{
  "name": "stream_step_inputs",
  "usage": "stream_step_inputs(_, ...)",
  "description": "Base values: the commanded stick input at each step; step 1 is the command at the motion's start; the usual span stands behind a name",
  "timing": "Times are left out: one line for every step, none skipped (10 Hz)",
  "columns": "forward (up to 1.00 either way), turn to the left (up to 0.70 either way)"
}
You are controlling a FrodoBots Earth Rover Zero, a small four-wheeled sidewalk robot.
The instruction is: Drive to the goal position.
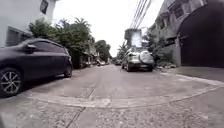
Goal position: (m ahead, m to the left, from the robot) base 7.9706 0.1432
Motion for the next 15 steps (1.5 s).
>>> stream_step_inputs(1.00, 0.00)
stream_step_inputs(1.00, 0.06)
stream_step_inputs(1.00, 0.14)
stream_step_inputs(1.00, 0.00)
stream_step_inputs(1.00, 0.00)
stream_step_inputs(1.00, 0.00)
stream_step_inputs(1.00, 0.13)
stream_step_inputs(1.00, 0.16)
stream_step_inputs(1.00, 0.00)
stream_step_inputs(1.00, 0.00)
stream_step_inputs(1.00, 0.00)
stream_step_inputs(1.00, 0.00)
stream_step_inputs(1.00, 0.10)
stream_step_inputs(1.00, 0.19)
stream_step_inputs(1.00, 0.01)
